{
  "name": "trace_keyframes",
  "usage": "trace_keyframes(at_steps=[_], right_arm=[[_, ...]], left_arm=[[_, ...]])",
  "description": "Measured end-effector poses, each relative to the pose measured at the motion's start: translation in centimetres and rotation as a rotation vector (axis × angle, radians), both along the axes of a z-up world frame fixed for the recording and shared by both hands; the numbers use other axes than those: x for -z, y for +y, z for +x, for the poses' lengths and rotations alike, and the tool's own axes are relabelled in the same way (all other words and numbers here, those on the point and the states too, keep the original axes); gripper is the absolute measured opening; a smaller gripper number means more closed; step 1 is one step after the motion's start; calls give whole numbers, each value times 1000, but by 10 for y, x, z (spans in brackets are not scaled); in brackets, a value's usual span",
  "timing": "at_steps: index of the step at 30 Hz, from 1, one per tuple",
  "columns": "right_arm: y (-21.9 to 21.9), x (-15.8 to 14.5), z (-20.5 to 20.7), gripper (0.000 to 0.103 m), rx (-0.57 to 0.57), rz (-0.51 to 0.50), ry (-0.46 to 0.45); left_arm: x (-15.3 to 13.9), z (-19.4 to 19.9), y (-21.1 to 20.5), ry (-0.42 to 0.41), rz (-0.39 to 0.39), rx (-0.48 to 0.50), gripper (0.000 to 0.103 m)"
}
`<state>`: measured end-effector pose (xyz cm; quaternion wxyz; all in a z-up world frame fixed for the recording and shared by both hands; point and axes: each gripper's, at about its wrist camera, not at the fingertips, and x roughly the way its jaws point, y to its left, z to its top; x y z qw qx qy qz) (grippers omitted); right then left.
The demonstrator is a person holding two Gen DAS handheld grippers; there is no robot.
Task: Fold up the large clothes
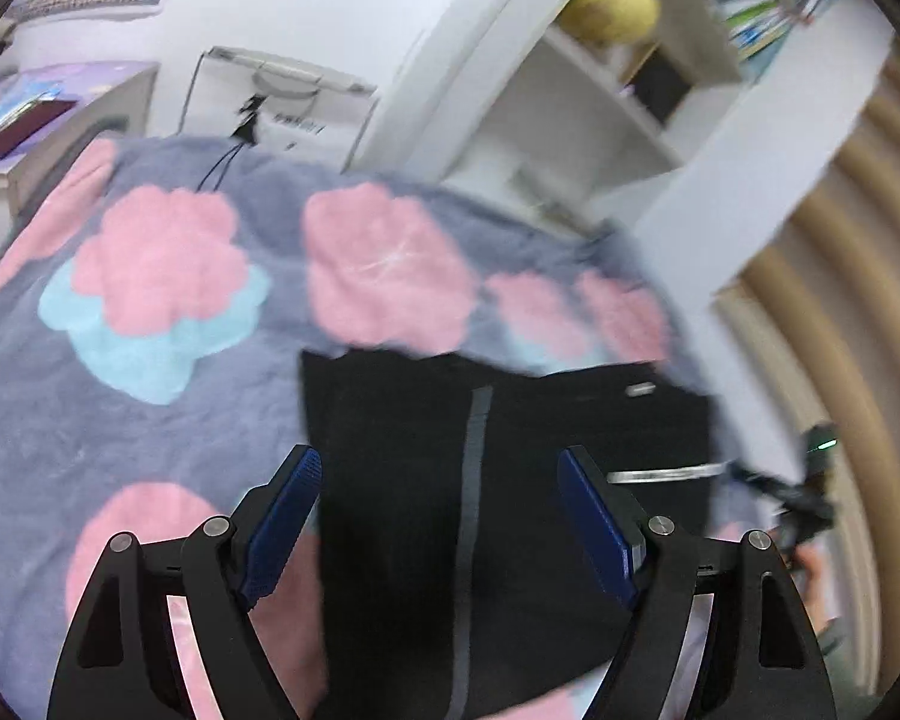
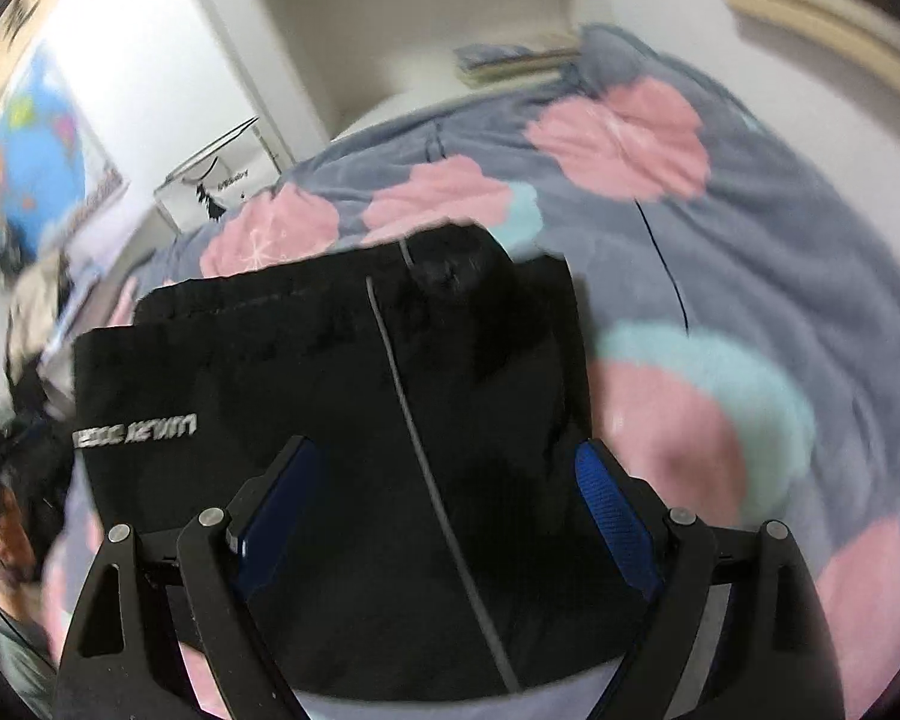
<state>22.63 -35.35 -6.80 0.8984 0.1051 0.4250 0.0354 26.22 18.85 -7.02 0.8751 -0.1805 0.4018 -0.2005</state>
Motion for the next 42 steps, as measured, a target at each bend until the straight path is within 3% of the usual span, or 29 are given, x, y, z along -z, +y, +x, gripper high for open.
trace_keyframes(at_steps=[3,7,9,11,12,13,14,15,16,19,25,29,32,33,34,35,36,38,42], right_arm=[[5,-1,21,90,-42,-35,-44],[9,6,49,90,-83,-103,-72],[10,15,66,90,-95,-129,-54],[7,30,87,90,-114,-70,-2],[5,36,92,85,-121,-31,14],[5,40,96,60,-128,14,21],[5,41,95,41,-125,27,18],[7,40,93,22,-119,18,16],[8,37,86,19,-109,-3,-1],[12,18,63,15,-73,-114,-56],[-8,-49,39,11,61,-217,-191],[-16,-74,59,11,104,-222,-193],[-9,-62,72,19,45,-184,-116],[-5,-55,73,36,33,-187,-105],[-3,-46,73,62,17,-186,-93],[-2,-39,72,70,4,-178,-87],[-4,-31,70,76,-4,-170,-89],[-11,-20,71,76,-20,-125,-82],[-30,0,87,84,-56,49,-46]], left_arm=[[20,21,-3,58,52,-11,82],[42,52,-7,95,-10,16,82],[55,69,-15,138,-3,39,82],[67,80,-24,173,-9,72,82],[70,84,-28,185,-31,90,81],[74,87,-32,189,-55,100,81],[77,89,-36,186,-70,106,70],[75,87,-40,180,-66,118,25],[74,85,-46,179,-51,145,8],[53,68,-47,108,21,97,7],[-21,40,-22,-59,-49,46,7],[-44,55,-21,-104,-53,-2,7],[-25,91,-24,-33,-48,-41,6],[-12,101,-27,-1,-30,-45,7],[2,109,-28,41,-17,-53,7],[22,115,-30,94,-3,-56,7],[32,115,-30,114,0,-50,7],[55,109,-27,139,-21,-34,7],[69,102,-15,140,-90,-19,9]])
